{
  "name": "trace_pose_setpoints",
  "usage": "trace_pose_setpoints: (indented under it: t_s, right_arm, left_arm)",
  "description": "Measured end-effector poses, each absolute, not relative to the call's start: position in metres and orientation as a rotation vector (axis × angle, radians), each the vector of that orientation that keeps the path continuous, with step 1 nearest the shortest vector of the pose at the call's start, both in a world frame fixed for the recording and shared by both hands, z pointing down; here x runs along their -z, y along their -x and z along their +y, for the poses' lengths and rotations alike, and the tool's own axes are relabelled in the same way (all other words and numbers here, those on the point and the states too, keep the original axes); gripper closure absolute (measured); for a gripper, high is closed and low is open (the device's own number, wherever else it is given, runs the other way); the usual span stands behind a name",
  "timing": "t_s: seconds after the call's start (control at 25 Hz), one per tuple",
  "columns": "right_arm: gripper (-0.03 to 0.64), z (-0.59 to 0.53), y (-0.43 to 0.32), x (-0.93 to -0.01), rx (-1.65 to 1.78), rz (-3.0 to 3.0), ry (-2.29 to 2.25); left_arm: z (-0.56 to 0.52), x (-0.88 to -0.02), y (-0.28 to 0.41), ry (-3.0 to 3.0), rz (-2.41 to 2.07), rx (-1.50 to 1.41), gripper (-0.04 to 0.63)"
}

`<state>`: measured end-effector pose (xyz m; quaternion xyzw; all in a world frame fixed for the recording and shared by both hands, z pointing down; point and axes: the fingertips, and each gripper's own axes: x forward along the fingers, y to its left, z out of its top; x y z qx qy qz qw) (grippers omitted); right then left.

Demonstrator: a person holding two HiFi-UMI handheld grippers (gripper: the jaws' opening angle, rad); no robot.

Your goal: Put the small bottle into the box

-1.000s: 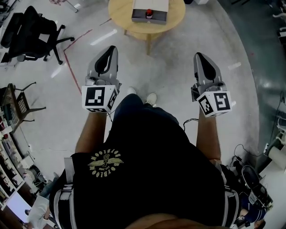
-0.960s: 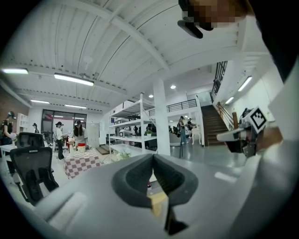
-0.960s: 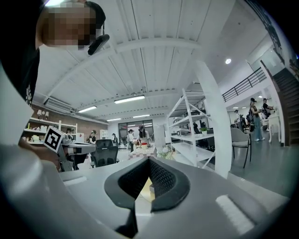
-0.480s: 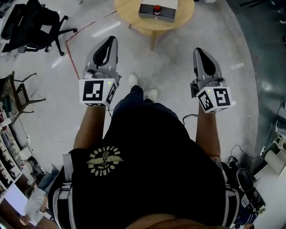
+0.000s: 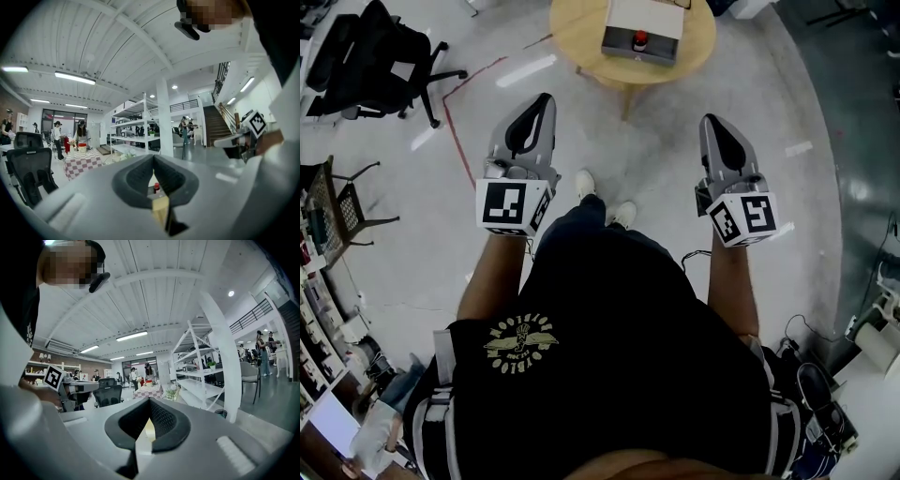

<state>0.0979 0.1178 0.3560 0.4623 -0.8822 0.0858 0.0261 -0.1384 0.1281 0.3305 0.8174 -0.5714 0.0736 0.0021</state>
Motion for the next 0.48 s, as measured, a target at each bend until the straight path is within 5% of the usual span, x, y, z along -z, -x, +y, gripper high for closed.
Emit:
trace_pose_setpoints:
  t_s: [0.48]
  right_arm:
    - [0.609,0.054,-0.041,-0.345,-0.221,-2.651,-1.537]
  left_arm:
    - [0.047,-0.344,0.184,-2.644,-1.619,-0.193,0.595]
